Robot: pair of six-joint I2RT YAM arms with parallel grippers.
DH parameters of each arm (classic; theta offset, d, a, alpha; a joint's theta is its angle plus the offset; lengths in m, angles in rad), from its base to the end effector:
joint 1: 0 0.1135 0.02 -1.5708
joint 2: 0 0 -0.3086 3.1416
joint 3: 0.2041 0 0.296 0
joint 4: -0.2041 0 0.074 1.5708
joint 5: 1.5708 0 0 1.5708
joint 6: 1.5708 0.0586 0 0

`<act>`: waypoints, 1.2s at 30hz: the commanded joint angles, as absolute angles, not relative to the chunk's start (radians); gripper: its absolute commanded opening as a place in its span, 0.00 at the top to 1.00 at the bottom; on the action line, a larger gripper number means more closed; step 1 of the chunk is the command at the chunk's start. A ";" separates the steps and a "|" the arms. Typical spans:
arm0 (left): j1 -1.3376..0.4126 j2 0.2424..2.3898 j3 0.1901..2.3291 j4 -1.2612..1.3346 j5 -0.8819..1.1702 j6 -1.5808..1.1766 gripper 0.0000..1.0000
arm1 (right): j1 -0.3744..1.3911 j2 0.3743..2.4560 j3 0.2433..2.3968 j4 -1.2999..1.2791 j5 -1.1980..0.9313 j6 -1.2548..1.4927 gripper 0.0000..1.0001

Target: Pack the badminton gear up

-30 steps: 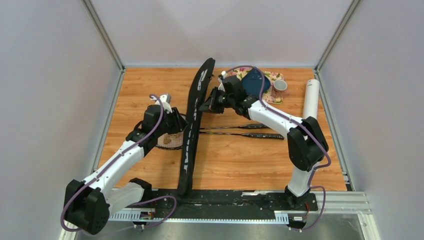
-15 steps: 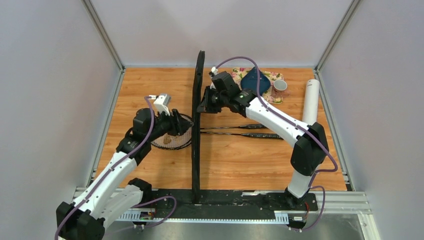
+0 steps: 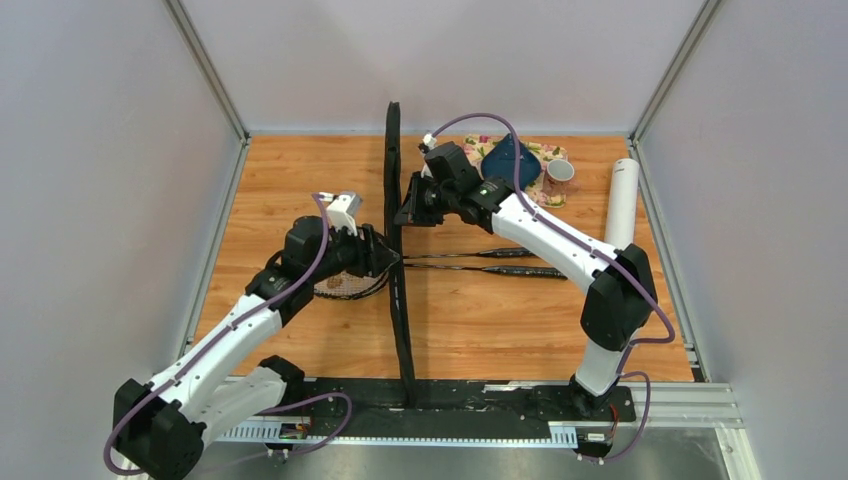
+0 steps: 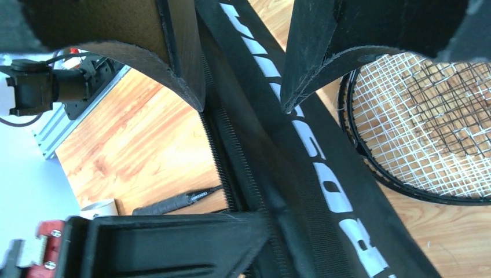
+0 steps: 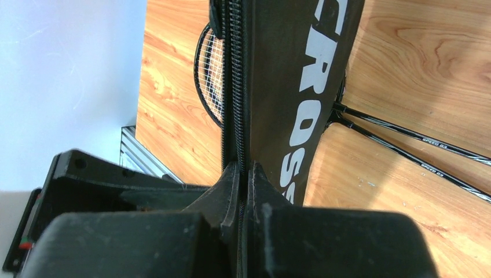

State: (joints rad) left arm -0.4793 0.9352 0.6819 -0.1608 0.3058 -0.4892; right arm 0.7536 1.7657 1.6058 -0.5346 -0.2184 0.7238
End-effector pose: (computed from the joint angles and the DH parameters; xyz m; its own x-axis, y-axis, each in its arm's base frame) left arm 0.2149 -0.1316 0.2950 -0.6367 -0.1741 -0.7512 0.4363 0.7219 -0.5371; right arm 0.3386 0.3352 0.3454 -0.8725 0.0679 -0.4839 -0.2824 0.7381 0.6127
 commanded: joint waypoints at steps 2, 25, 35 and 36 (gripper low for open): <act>-0.564 0.923 0.744 -0.184 0.152 -0.443 0.46 | 0.752 1.778 1.660 -0.492 -0.232 0.709 1.00; -0.597 0.991 0.779 -0.193 0.057 -0.448 0.56 | 0.753 1.770 1.654 -0.474 -0.242 0.710 1.00; -0.640 1.057 0.782 -0.212 -0.067 -0.430 0.46 | 0.753 1.767 1.654 -0.468 -0.252 0.756 1.00; -0.643 1.068 0.802 -0.233 -0.096 -0.430 0.46 | 0.753 1.767 1.652 -0.460 -0.253 0.764 1.00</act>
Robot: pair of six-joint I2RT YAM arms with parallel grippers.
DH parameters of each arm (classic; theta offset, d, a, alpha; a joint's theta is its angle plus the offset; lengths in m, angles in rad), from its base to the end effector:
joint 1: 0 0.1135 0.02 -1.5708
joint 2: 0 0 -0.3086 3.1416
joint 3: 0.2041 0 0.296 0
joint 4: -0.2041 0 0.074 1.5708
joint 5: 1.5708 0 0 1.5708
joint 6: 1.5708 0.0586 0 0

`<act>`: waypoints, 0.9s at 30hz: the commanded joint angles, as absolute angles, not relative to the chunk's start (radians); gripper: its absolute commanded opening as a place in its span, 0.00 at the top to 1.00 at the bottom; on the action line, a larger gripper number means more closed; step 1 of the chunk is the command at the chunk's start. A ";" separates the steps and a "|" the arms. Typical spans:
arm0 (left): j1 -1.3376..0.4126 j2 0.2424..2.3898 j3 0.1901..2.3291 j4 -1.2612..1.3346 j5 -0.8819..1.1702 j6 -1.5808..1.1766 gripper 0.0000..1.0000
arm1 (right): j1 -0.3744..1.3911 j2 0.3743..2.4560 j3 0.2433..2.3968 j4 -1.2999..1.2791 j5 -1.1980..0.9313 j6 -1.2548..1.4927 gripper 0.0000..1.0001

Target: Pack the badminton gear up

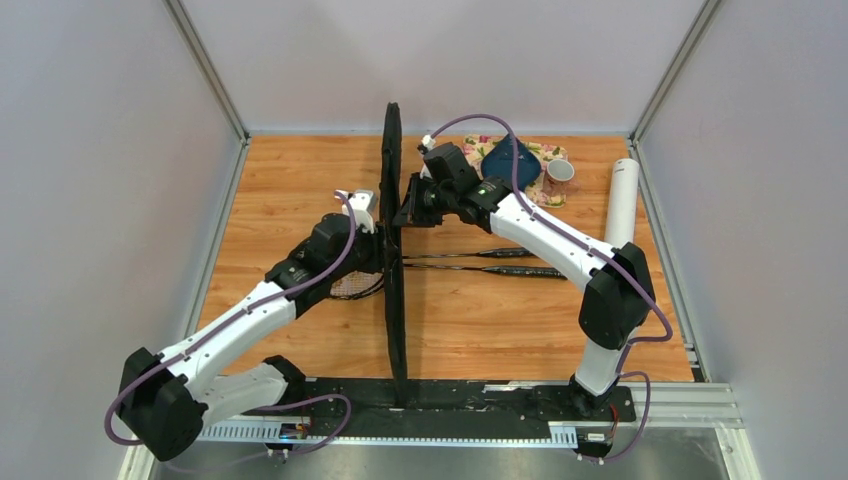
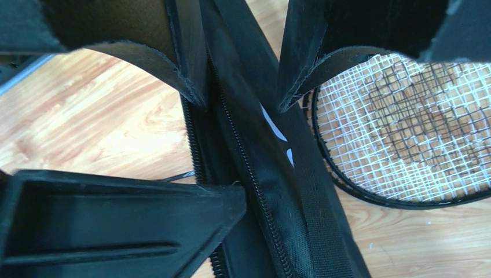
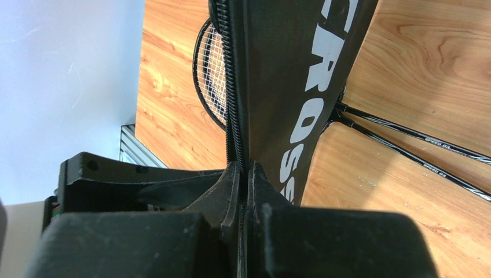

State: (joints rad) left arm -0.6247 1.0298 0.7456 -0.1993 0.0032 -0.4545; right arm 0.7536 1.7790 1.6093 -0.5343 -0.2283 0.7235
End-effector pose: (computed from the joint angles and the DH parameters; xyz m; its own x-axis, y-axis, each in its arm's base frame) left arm 0.2218 -0.1601 0.2927 -0.5966 -0.1111 -0.7948 0.3620 0.8467 -0.3900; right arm 0.3406 0.3378 0.3408 -0.8783 0.0601 -0.4743 -0.2814 0.7371 0.6144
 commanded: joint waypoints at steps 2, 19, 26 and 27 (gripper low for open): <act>-0.652 1.100 0.818 -0.245 -0.121 -0.425 0.46 | 0.752 1.769 1.646 -0.451 -0.268 0.779 1.00; -0.623 1.167 1.127 -0.575 -0.580 -0.310 1.00 | 0.580 1.520 1.382 -0.439 -0.349 0.053 0.16; -0.445 1.154 1.146 -0.586 -0.488 -0.348 1.00 | 0.578 1.695 1.356 -0.496 -0.331 -0.323 0.28; -0.428 1.147 1.128 -0.577 -0.450 -0.351 1.00 | 0.583 1.721 1.386 -0.527 -0.347 -0.342 0.31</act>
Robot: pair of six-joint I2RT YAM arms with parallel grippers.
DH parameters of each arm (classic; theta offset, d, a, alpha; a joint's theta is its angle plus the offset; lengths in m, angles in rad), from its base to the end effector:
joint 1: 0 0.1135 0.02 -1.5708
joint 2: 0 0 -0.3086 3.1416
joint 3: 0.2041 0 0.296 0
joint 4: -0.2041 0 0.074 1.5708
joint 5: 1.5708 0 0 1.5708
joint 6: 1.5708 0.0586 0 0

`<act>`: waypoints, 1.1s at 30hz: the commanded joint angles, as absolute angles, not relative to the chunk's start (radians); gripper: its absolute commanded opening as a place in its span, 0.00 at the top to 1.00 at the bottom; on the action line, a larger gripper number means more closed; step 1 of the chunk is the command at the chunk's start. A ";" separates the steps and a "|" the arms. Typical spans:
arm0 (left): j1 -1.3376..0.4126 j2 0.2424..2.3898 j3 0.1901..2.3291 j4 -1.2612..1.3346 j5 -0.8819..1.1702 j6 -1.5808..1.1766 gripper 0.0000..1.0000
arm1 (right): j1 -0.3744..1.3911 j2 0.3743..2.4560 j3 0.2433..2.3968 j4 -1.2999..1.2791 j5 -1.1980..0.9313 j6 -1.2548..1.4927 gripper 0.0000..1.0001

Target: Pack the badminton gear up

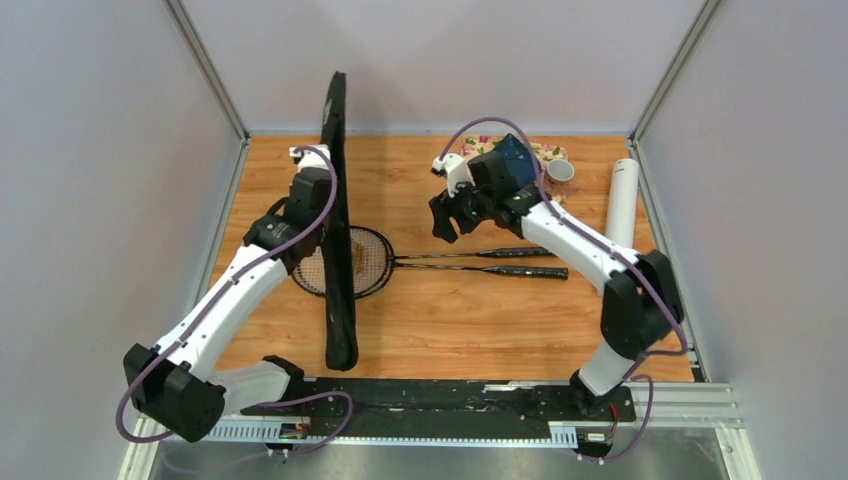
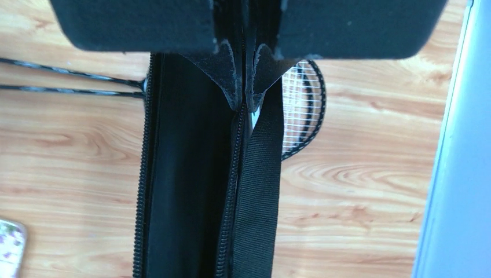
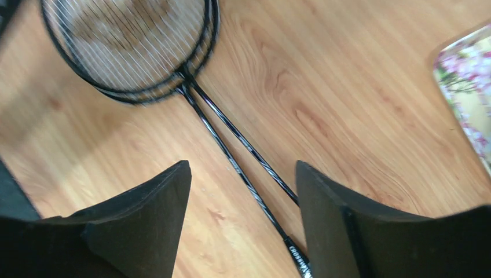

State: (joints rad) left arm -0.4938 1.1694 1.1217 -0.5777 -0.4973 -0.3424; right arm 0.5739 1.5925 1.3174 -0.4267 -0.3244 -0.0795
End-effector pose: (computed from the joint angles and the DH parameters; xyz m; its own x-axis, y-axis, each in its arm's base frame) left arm 0.2717 -0.1145 0.3702 -0.5111 -0.0600 -0.8574 -0.1015 0.9948 -0.0091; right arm 0.3433 0.2442 0.3174 -0.4834 -0.4021 -0.7776 -0.7598 0.6339 0.1445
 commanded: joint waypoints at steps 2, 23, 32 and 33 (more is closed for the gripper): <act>-0.381 1.131 1.112 -0.557 -0.440 -0.360 1.00 | 0.610 1.797 1.469 -0.587 -0.318 -0.360 0.32; -0.256 0.919 0.922 -0.520 -0.431 -0.416 1.00 | 0.784 2.022 1.494 -0.588 0.060 -0.580 0.60; -0.256 0.897 0.925 -0.531 -0.425 -0.417 1.00 | 0.793 2.057 1.496 -0.549 0.117 -0.609 0.60; -0.256 0.899 0.923 -0.529 -0.420 -0.420 1.00 | 0.793 2.063 1.497 -0.546 0.123 -0.617 0.57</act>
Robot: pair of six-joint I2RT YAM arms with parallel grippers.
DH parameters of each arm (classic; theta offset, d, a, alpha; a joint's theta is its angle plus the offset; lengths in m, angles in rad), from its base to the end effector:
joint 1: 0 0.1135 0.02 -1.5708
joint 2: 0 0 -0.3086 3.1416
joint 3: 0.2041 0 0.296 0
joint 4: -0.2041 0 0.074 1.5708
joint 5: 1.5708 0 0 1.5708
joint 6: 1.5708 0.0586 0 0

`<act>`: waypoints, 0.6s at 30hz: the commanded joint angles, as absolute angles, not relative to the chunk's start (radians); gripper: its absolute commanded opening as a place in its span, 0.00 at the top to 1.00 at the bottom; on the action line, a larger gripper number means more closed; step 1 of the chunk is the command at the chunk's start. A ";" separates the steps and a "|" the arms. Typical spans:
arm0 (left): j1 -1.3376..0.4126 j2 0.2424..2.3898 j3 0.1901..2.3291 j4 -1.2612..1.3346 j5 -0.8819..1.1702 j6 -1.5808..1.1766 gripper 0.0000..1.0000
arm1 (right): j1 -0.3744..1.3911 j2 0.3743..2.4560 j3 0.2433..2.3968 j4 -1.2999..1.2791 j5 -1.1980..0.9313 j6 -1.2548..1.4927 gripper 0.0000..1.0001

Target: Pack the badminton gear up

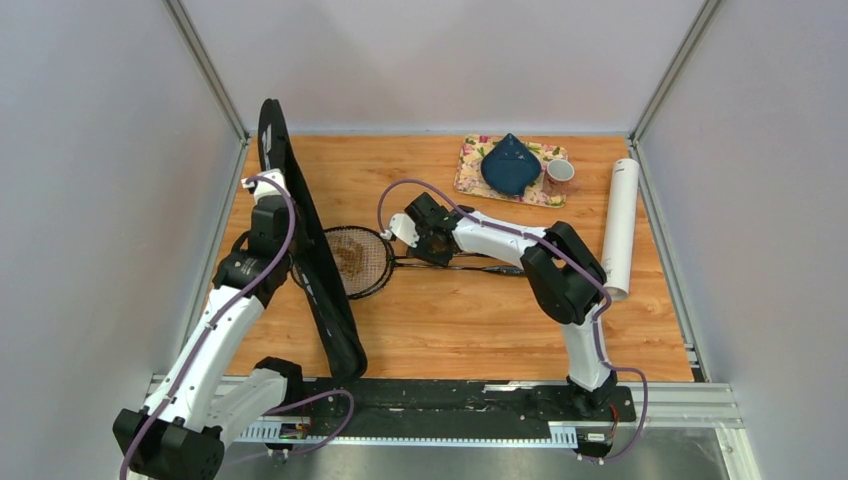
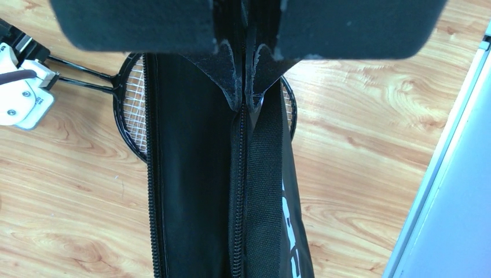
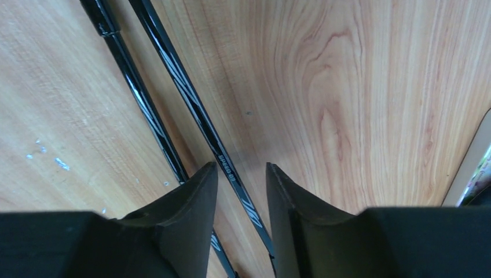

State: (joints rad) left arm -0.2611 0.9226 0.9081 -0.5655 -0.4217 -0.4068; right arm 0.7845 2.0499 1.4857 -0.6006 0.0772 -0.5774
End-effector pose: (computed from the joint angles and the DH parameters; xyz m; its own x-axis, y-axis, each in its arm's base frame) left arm 0.2294 -0.0365 0.3454 -0.4486 -0.2538 -0.8570 -0.2969 0.9467 -0.1250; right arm 0.3511 0.3441 0.1614 -0.1721 -0.9407 -0.2922 -0.9270 0.2550 -0.2749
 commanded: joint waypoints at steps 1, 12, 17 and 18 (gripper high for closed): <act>-0.256 0.897 0.923 -0.526 -0.417 -0.422 1.00 | 0.792 2.071 1.497 -0.542 0.133 -0.620 0.56; -0.256 0.874 0.916 -0.522 -0.454 -0.402 1.00 | 0.796 2.131 1.511 -0.457 0.074 -0.693 0.96; -0.256 0.902 0.934 -0.502 -0.540 -0.364 1.00 | 0.824 2.066 1.473 -0.299 0.296 -0.713 1.00; -0.256 0.919 0.943 -0.503 -0.558 -0.348 1.00 | 0.827 2.057 1.488 -0.305 0.392 -0.712 1.00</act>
